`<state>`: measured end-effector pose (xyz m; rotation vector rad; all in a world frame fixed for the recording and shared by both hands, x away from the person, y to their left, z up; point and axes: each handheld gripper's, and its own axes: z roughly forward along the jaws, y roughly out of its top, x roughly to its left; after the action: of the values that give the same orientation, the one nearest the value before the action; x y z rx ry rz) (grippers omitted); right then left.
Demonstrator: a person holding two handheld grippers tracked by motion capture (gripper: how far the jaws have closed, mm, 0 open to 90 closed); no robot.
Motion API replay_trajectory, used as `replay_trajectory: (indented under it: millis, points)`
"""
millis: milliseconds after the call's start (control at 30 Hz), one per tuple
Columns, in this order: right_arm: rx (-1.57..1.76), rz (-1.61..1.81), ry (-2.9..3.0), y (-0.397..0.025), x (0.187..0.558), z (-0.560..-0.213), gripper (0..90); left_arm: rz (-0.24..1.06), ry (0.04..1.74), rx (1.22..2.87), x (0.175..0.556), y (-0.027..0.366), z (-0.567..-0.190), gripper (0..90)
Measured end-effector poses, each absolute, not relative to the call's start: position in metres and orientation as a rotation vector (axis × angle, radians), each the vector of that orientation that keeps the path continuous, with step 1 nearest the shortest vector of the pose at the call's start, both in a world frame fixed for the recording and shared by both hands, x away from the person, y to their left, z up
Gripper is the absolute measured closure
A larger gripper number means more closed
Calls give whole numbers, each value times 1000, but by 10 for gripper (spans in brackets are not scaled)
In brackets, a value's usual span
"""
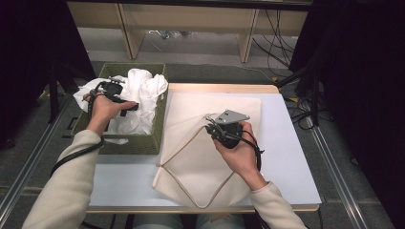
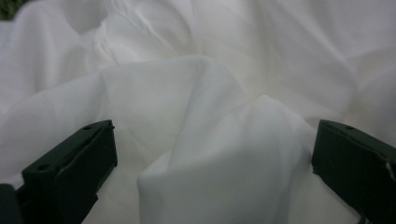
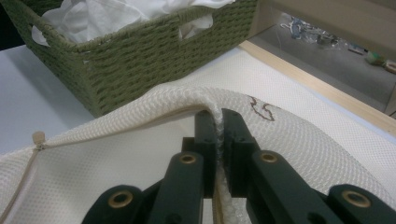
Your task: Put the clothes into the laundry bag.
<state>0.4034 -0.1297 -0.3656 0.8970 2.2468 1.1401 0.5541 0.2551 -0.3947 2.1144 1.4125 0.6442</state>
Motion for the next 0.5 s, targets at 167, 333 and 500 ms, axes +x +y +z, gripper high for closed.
replay_trajectory:
  millis: [167, 333, 500]
  points:
    - [885, 1136, 2256, -131, 406, -367, 861, 528, 1625, 2021, 564, 251, -428, 0]
    - [885, 1141, 2266, -132, 409, -369, 860, 474, 1693, 1975, 571, 249, -444, 0]
    - [896, 1140, 2269, -133, 410, -370, 859, 411, 1677, 1998, 577, 253, -451, 67]
